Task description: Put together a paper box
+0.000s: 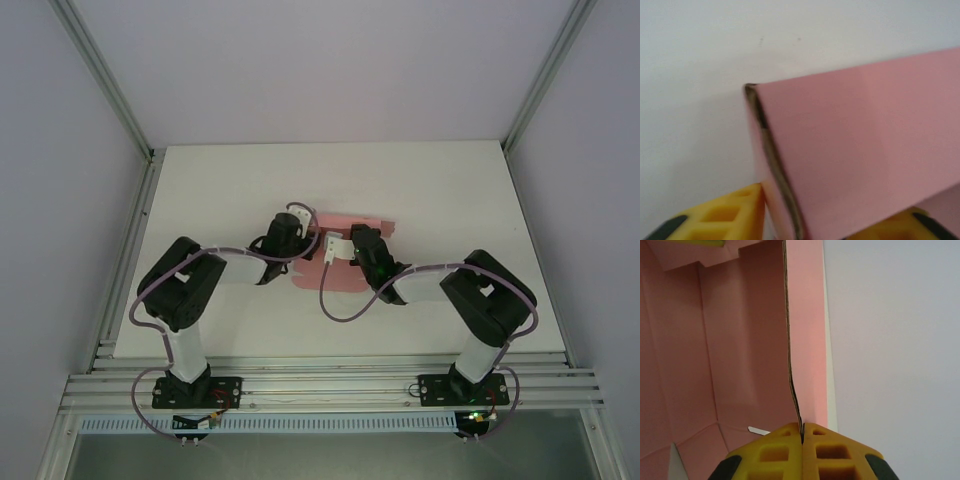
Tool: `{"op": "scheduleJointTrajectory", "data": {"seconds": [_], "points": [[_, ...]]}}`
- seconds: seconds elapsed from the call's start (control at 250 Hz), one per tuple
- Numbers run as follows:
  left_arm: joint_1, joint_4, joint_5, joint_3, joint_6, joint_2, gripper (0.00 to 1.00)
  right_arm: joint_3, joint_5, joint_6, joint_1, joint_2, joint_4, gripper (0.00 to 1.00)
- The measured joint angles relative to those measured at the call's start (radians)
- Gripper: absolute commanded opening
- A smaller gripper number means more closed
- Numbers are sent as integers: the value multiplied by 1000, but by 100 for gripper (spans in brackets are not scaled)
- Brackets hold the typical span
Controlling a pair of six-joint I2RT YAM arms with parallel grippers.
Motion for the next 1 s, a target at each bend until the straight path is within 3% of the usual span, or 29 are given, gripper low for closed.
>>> {"op": "scheduleJointTrajectory", "data": {"seconds": [0.108, 0.659, 0.843, 0.998], "points": [[-16, 21, -107, 17, -16, 29, 0, 3, -6, 13, -2, -4, -7, 0], [-195, -64, -719, 126, -114, 100, 0, 13, -29, 106, -2, -44, -103, 0], [-213, -105, -785, 138, -134, 102, 0, 21, -48, 134, -5, -51, -148, 0], [-213, -90, -751, 137, -119, 97, 0, 42, -51, 170, -10, -53, -191, 31]]}}
